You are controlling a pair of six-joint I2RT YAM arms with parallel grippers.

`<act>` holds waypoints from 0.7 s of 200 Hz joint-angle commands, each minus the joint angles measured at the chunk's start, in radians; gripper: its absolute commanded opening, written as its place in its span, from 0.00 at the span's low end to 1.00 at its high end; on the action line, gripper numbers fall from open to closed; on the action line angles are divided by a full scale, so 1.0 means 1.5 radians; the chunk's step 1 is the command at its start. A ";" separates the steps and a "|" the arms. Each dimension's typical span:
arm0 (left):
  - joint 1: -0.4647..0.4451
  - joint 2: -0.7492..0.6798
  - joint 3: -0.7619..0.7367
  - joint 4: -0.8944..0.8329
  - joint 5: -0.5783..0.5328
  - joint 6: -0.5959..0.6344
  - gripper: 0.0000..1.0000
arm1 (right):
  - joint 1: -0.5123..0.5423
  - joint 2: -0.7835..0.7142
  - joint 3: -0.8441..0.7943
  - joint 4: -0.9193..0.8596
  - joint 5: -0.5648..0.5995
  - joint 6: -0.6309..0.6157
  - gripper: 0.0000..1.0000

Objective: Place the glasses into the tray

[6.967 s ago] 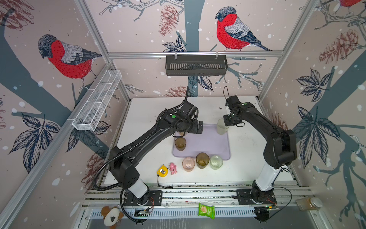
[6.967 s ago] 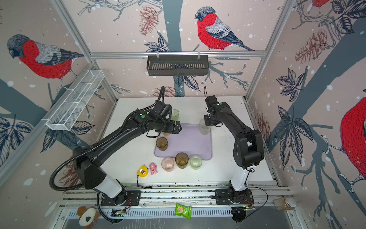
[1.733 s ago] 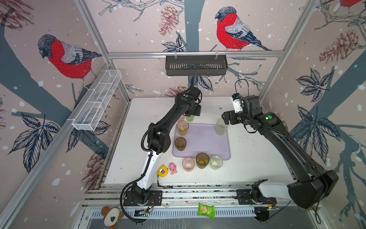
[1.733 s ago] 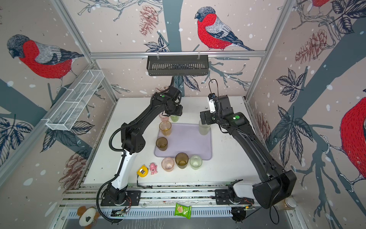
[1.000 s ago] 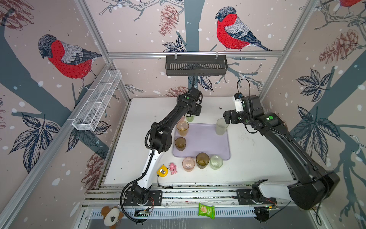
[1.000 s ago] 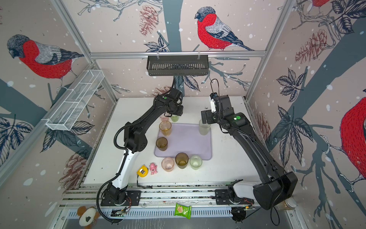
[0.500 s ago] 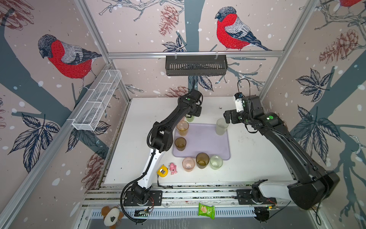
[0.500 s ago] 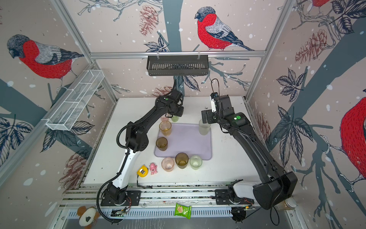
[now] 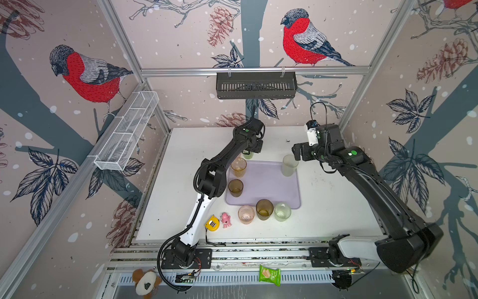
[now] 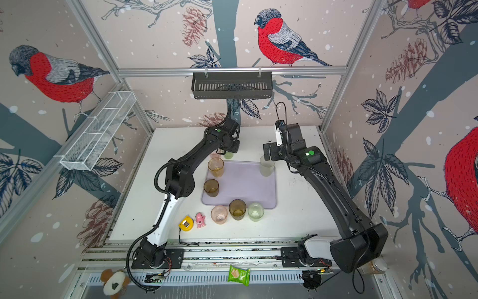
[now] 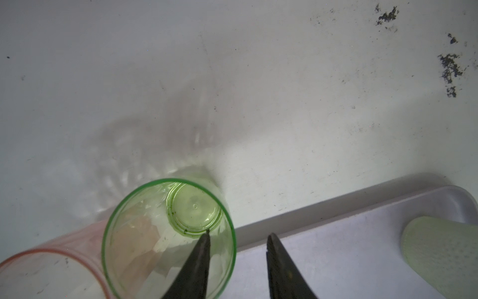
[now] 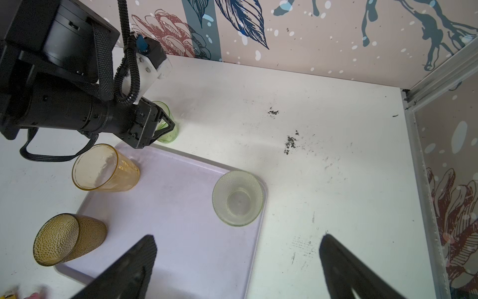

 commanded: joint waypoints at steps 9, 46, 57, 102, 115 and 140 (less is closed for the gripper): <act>0.001 0.003 -0.001 0.006 -0.011 0.011 0.37 | -0.002 0.002 0.008 0.014 0.009 0.007 1.00; 0.001 0.006 -0.002 0.007 -0.012 0.013 0.35 | -0.002 0.006 0.011 0.012 0.008 0.005 1.00; 0.001 0.006 -0.002 0.007 -0.012 0.014 0.34 | -0.002 0.005 0.012 0.012 0.008 0.005 1.00; 0.003 0.008 -0.002 0.007 -0.015 0.019 0.32 | -0.003 0.005 0.013 0.011 0.009 0.005 1.00; 0.002 0.008 -0.002 0.007 -0.015 0.021 0.31 | -0.002 0.005 0.013 0.011 0.009 0.004 1.00; 0.004 0.009 -0.003 0.006 -0.016 0.022 0.30 | -0.003 0.006 0.016 0.012 0.009 0.005 1.00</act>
